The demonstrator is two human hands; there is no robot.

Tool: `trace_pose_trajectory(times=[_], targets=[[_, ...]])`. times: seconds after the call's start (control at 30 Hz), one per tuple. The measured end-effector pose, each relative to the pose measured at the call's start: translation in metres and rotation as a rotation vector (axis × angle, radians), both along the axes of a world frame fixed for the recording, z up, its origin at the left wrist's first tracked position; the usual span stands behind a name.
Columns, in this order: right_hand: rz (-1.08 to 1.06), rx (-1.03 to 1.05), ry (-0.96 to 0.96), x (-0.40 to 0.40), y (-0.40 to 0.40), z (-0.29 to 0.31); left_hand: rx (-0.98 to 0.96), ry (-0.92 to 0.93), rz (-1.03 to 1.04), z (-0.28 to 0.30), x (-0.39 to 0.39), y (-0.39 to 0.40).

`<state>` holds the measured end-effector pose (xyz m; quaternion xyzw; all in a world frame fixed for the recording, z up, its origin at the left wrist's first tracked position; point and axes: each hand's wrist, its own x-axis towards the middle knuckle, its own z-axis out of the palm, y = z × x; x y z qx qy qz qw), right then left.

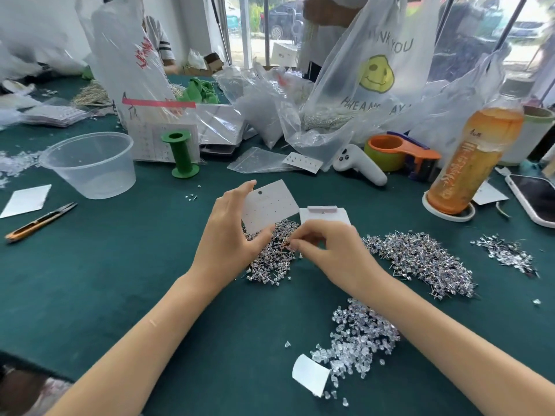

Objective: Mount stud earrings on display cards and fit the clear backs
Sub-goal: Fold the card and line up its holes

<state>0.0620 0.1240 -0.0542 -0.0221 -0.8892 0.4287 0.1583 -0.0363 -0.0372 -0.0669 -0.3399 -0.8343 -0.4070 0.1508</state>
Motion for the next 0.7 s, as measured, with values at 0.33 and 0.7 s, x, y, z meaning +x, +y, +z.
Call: trace_pose_trajectory(times=[0.33,0.7], targets=[[-0.04,-0.356,-0.098,-0.001,0.013,0.012,-0.095,-0.004,-0.117,-0.005,0.011,0.005],[0.055,-0.038,-0.21,0.0,0.021,0.015,-0.163,0.048,-0.132,-0.005,0.014,0.005]])
